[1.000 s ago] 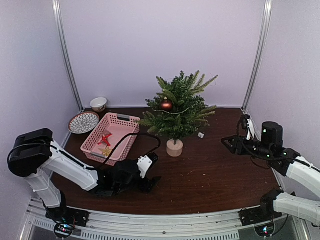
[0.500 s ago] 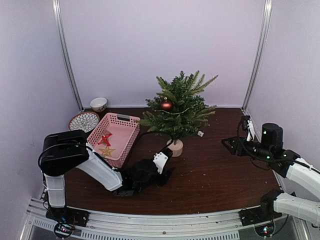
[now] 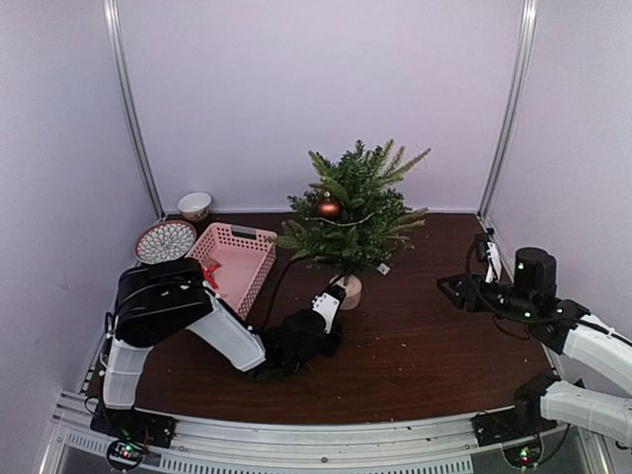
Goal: Decorate the small christmas tree
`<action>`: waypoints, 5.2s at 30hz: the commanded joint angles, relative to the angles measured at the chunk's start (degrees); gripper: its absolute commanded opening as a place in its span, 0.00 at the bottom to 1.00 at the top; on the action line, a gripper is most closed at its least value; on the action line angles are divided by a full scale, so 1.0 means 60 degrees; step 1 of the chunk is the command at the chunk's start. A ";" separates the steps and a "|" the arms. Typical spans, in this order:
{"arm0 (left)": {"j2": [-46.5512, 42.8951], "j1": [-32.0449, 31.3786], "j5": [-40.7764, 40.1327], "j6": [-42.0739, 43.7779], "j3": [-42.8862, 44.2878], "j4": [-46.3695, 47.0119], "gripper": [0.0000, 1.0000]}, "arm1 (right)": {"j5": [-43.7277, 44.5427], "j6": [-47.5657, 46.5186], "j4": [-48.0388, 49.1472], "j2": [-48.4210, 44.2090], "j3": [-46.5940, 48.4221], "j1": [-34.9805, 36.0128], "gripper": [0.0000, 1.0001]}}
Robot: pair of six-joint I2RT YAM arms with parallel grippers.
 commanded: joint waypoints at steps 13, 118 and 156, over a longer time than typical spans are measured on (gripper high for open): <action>0.0810 0.1018 -0.0182 -0.1428 0.0752 0.0470 0.24 | 0.0252 0.0231 0.1561 0.1069 -0.0595 0.0578 0.47; -0.1710 0.2144 0.2876 -0.1283 -0.0950 0.0974 0.45 | -0.1131 0.0648 0.2915 0.2499 0.1937 0.2321 0.03; -0.2082 0.2317 0.3117 -0.1234 -0.2075 0.1800 0.52 | 0.0029 -0.0887 -0.1156 -0.0370 0.2919 0.2338 0.70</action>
